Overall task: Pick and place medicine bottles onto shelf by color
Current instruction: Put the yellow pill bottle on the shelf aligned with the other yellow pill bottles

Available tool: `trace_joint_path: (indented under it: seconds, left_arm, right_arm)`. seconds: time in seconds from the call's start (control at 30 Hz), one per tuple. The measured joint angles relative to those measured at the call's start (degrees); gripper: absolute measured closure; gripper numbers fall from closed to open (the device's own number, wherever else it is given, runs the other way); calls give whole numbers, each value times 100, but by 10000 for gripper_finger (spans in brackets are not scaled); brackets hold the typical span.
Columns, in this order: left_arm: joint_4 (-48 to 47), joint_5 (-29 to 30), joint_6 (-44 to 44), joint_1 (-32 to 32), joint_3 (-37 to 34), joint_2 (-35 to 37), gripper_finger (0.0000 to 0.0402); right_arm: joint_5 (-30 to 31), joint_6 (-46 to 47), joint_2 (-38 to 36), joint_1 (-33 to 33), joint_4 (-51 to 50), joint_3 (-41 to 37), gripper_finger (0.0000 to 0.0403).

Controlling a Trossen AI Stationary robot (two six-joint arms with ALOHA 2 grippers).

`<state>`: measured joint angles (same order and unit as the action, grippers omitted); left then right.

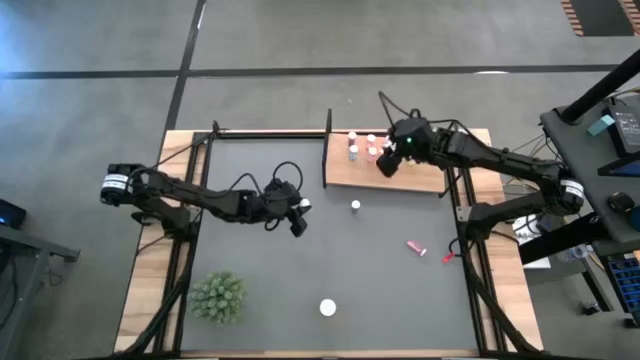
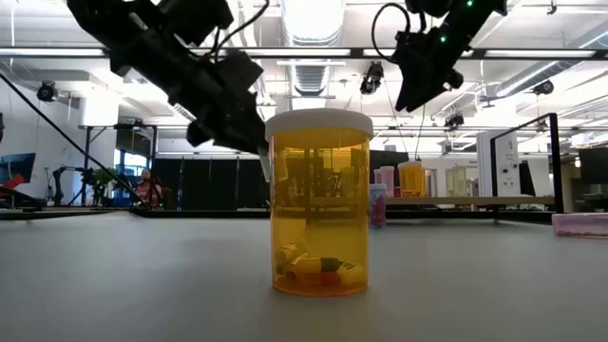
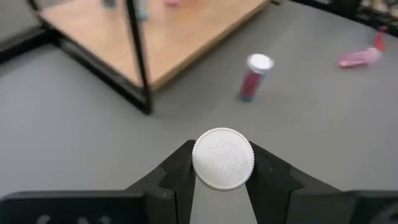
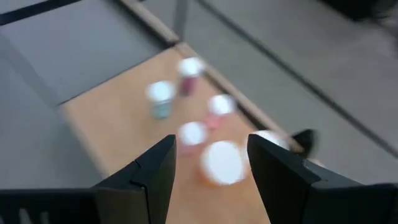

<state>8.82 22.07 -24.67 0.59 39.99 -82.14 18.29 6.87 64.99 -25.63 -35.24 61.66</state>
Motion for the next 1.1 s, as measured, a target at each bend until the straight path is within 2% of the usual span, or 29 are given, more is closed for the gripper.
trace_joint_path:
  seconds: [0.07, 0.2, 0.57, 0.7, 0.87, 1.1]
  left_arm:
    - [212, -105, -8, 60, -3, -157, 297]
    - [810, -151, -30, 176, 64, -755, 297]
    - [686, -348, 481, 193, 1284, -2028, 297]
    - [129, -361, 578, 191, 1692, -2267, 297]
    - [-35, -361, 735, 191, 1966, -2460, 297]
    - [-159, -363, 747, 153, 1891, -2471, 297]
  right_arm:
    - [-195, 13, 0, 196, 30, -64, 213]
    - [-199, 79, 0, 753, 194, -269, 213]
    - [-179, 159, 0, 2067, 481, -512, 213]
    - [-174, 220, 0, 2293, 593, -512, 213]
    - [-173, 213, 0, 2392, 838, -529, 213]
    - [-172, 147, 2, 2389, 1044, -554, 213]
